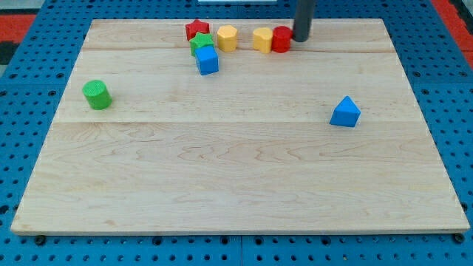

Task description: Touch the right side of blue triangle

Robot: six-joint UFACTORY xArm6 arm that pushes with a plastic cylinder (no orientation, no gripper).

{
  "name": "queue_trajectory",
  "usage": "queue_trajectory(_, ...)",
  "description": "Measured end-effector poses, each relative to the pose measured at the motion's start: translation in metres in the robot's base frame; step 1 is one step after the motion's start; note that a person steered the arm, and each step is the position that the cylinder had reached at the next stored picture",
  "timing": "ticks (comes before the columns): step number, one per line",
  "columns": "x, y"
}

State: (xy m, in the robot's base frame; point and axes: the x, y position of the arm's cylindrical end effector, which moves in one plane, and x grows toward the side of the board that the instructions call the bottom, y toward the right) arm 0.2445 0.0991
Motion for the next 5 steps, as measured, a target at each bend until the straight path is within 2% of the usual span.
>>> queue_trajectory(2, 0.0, -0.069)
queue_trajectory(3, 0.006, -0.06)
queue_trajectory(4, 0.016, 0.015)
queue_trajectory(5, 0.035, 0.063)
